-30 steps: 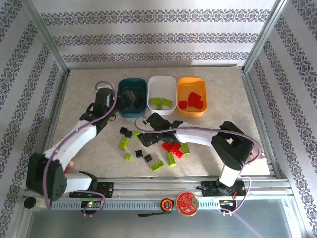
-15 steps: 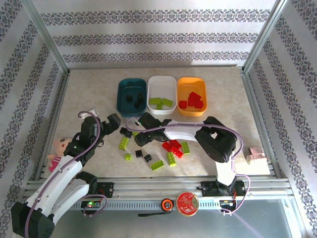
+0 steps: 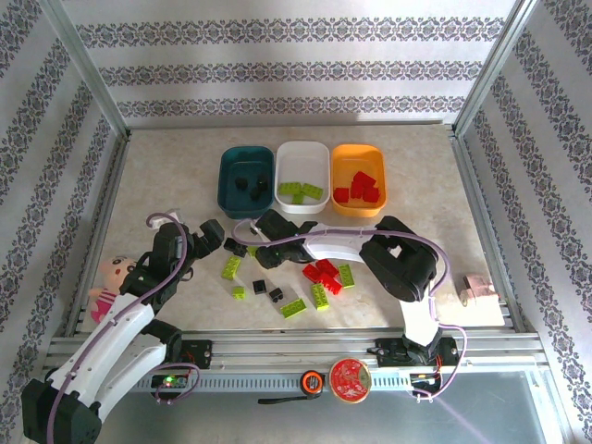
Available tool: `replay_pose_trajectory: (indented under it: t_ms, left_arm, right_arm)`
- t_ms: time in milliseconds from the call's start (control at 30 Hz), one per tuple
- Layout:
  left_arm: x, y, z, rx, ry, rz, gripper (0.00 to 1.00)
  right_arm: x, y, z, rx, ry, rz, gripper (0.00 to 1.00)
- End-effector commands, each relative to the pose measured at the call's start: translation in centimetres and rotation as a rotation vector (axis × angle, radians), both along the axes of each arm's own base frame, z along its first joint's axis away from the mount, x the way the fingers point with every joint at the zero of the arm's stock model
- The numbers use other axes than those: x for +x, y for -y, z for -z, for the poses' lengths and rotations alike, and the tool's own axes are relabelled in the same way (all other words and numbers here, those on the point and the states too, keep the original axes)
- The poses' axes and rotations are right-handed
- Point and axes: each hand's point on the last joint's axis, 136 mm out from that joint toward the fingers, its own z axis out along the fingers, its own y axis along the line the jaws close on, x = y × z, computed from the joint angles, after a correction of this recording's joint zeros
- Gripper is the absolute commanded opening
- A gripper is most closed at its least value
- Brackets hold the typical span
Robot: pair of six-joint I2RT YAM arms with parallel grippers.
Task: Sort the legos into containers by color
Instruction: Pick up the lego from the center of the table, then place the lego in the container.
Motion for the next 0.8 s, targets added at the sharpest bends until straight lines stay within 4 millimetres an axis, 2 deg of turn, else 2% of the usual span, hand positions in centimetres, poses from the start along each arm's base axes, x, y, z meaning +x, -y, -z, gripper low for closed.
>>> replay_pose_trajectory:
  t_ms: [0,100,200,333,433,533,767]
  left_arm:
    - [-0.2,-0.6,0.8,0.018,-0.025,-0.018,1.0]
    - [-0.2,-0.5,0.8,0.02,-0.025,-0.015,1.0]
    - [0.0,-0.4,0.7,0.017,-0.018,-0.01,1.0]
    - [0.2,-0.1,0.6,0.017,-0.023,0.005,1.0]
    - [0.3,0.2,0.9,0.015,-0.038,0.017,1.0]
    - [0.2,0.5,1.1,0.01,-0.047,0.038,1.0]
    - [-0.4,1.2,2.1,0.007,-0.094,0.084,1.0]
  right_arm:
    - [-0.6,1.1,-1.4,-0.001,0.014,0.004,0.34]
    - [-0.2,2.4,-3.3,0.02,0.033,0.031,0.32]
    - [0.9,3.1,-6.5,0.059,0.078,0.047,0.31]
    - [4.0,2.6,-11.5,0.129,0.135,0.073,0.31]
    - [7.0,1.7,-13.6,0.182,0.147,0.108,0.31]
    - [9.7,0.2,-13.9,0.167,0.157,0.128,0.31]
    - [15.3,-1.9,-11.4,0.138,0.126,0.197,0.33]
